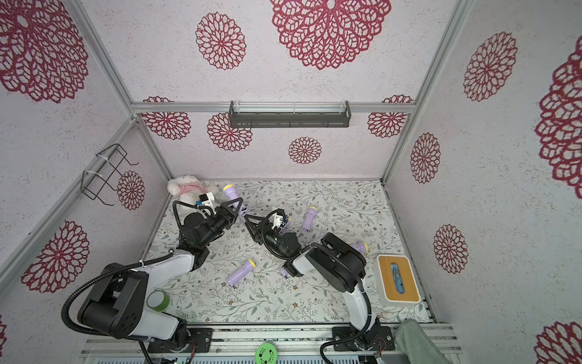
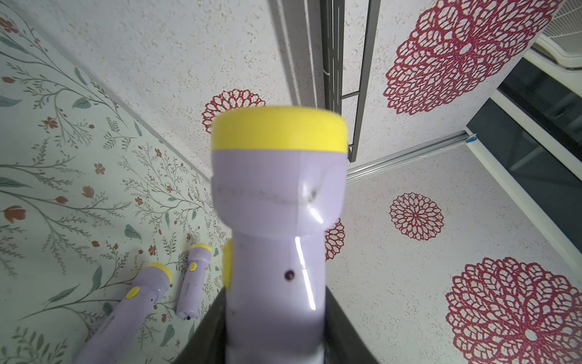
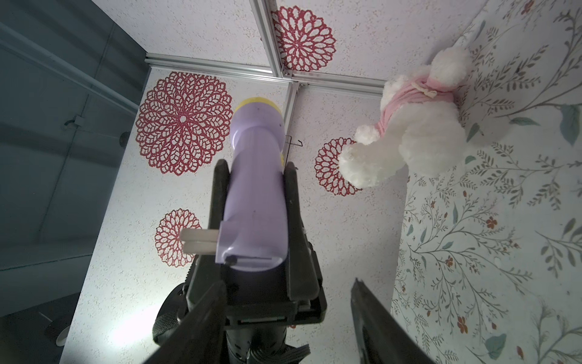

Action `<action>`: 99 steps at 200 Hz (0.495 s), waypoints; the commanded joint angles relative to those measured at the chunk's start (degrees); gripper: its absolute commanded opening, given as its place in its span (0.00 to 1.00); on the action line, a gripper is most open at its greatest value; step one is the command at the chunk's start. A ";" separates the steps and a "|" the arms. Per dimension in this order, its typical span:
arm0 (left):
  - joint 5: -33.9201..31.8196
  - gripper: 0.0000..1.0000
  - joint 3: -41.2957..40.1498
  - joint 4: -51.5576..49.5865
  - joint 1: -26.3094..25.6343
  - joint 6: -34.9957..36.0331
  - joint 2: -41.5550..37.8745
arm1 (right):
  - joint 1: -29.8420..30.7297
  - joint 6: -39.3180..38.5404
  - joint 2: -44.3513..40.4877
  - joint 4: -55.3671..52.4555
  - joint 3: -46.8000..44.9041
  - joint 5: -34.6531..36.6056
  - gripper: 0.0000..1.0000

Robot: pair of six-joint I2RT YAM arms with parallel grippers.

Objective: Close the plug at the bottom of the flashlight
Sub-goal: Close the plug of the flashlight.

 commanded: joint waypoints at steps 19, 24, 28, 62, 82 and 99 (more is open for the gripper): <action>-0.39 0.00 -0.28 4.80 -0.13 -2.24 0.58 | 0.42 -0.45 -3.06 6.60 0.71 1.91 0.60; -0.31 0.00 -0.28 4.83 -0.13 -2.36 0.68 | 0.46 -0.41 -2.95 6.60 0.94 1.97 0.60; -0.22 0.00 -0.23 4.80 -0.11 -2.41 0.77 | 0.42 -0.20 -2.95 6.60 0.98 2.07 0.59; -0.07 0.00 -0.10 5.03 -0.13 -2.91 1.16 | 0.45 0.10 -3.00 6.60 1.19 2.80 0.58; 0.13 0.00 -0.10 5.01 -0.09 -2.96 1.38 | 0.47 0.37 -3.08 6.60 1.26 3.10 0.59; 0.23 0.00 -0.03 5.13 -0.12 -3.24 1.71 | 0.42 0.28 -3.34 6.60 1.33 3.33 0.59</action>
